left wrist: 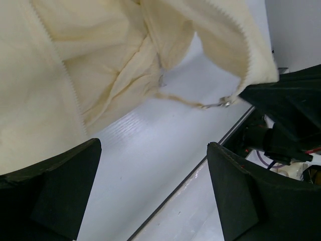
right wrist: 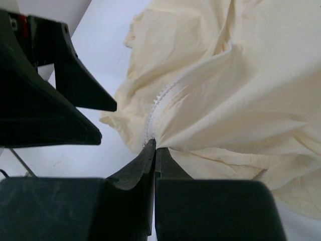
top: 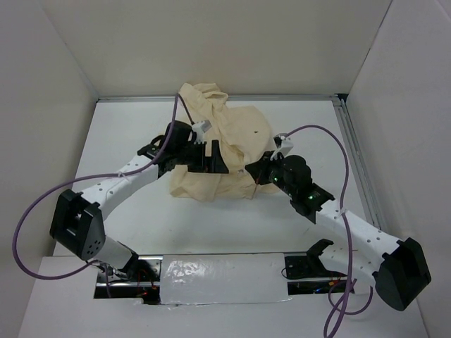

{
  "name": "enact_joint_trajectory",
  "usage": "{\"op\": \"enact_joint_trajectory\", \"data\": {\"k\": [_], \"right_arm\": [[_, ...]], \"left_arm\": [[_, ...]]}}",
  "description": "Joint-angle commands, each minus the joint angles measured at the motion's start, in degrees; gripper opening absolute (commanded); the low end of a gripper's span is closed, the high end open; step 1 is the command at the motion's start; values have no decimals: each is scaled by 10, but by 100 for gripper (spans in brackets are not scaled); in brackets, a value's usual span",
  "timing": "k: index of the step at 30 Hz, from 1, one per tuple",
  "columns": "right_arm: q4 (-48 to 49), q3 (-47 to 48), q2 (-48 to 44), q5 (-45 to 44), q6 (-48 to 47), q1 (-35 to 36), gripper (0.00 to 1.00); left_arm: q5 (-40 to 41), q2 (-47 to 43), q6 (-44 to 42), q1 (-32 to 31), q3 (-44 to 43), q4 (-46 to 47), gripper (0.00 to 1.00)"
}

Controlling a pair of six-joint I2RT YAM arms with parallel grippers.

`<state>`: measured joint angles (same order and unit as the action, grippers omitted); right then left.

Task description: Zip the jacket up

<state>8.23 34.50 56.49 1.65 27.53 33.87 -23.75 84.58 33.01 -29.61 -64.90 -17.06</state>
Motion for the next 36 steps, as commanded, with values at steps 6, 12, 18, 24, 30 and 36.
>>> {"op": "enact_joint_trajectory", "data": {"k": [6, 12, 18, 24, 30, 36], "right_arm": [[122, -36, -36, 32, 14, 0, 0], [163, -52, -44, -33, 59, 1, 0], [176, -44, -36, -76, 87, 1, 0], [166, -49, -66, -85, 69, 1, 0], [134, -70, -124, -43, 24, -1, 0], [74, -55, -128, -12, 20, 1, 0]], "left_arm": [[1, 84, 23, -12, -115, 2, 96], [4, 76, 23, -67, -102, 5, 78], [-11, 9, 32, -122, -41, 32, 64], [98, -34, 35, -162, -17, -44, 69], [173, -57, 52, -109, -6, -91, 83], [100, -44, -54, -64, -30, -8, 99]]}}
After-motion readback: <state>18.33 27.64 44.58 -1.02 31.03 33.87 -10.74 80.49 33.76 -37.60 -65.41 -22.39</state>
